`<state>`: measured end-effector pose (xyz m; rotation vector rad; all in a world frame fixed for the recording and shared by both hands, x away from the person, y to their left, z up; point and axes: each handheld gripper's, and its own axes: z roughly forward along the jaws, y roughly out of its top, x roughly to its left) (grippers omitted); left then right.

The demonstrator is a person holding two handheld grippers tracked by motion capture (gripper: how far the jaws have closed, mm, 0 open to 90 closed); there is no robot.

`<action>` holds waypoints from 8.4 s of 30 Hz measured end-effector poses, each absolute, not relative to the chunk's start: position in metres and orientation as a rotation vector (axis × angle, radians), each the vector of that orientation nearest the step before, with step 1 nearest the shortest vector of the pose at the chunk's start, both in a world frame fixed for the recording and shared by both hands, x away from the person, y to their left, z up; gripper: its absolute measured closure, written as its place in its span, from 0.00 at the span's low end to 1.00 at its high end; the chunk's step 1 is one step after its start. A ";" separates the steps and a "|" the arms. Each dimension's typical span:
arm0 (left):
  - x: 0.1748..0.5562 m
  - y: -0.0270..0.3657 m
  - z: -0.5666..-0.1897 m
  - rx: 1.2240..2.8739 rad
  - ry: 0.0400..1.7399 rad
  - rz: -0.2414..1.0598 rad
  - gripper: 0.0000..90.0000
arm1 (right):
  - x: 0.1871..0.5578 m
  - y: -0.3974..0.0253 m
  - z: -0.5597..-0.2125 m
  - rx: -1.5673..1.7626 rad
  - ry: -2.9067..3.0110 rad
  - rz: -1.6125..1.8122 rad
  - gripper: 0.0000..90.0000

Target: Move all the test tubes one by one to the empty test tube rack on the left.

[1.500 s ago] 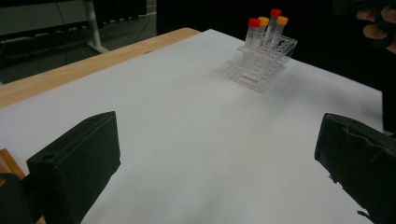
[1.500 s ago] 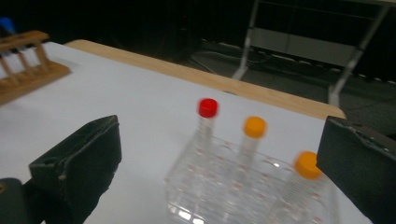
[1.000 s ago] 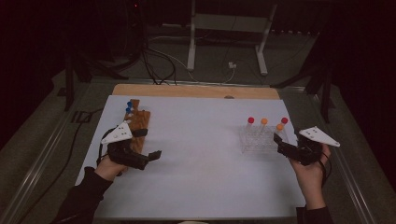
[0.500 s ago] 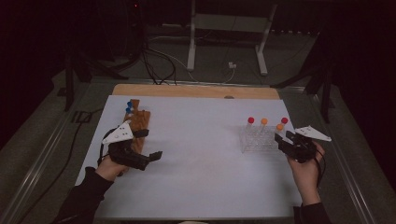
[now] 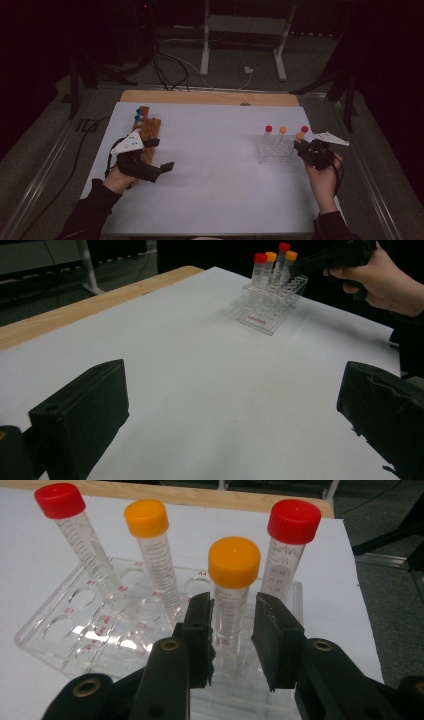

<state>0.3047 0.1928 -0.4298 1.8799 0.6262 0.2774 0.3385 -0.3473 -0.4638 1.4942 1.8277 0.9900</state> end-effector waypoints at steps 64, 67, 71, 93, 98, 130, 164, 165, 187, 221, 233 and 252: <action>0.303 0.182 -0.431 1.897 0.602 0.244 0.01 | 0.300 -0.247 -0.415 1.102 2.064 1.223 0.83; 0.302 0.179 -0.430 1.900 0.583 0.245 0.01 | 0.299 -0.236 -0.418 1.073 2.099 1.230 0.83; 0.300 0.173 -0.429 1.916 0.574 0.246 0.01 | 0.298 -0.222 -0.423 1.042 2.146 1.237 0.83; 0.292 0.124 -0.416 1.936 0.486 0.171 0.01 | 0.280 -0.165 -0.438 0.874 2.344 1.272 0.83; 0.290 0.107 -0.411 1.940 0.462 0.160 0.02 | 0.277 -0.158 -0.438 0.851 2.363 1.279 0.83; 0.300 0.063 -0.423 1.987 0.389 0.182 0.75 | 0.272 -0.146 -0.440 0.805 2.405 1.285 0.83; 0.326 0.130 -0.390 1.940 0.545 0.389 0.80 | 0.274 -0.163 -0.433 0.950 2.233 1.373 0.12; 0.327 0.134 -0.388 1.931 0.554 0.400 0.80 | 0.274 -0.164 -0.432 0.952 2.224 1.375 0.11; 0.353 0.217 -0.370 1.846 0.796 0.591 0.80 | 0.273 -0.169 -0.432 0.906 2.230 1.426 0.00; 0.385 0.270 -0.411 1.800 1.037 0.669 0.80 | 0.274 -0.172 -0.432 0.898 2.252 1.456 0.00; 0.388 0.269 -0.435 1.835 1.082 0.641 0.80 | 0.274 -0.173 -0.432 0.897 2.250 1.460 0.00; 0.381 0.265 -0.435 1.862 1.070 0.599 0.61 | 0.274 -0.176 -0.430 0.902 2.240 1.464 0.00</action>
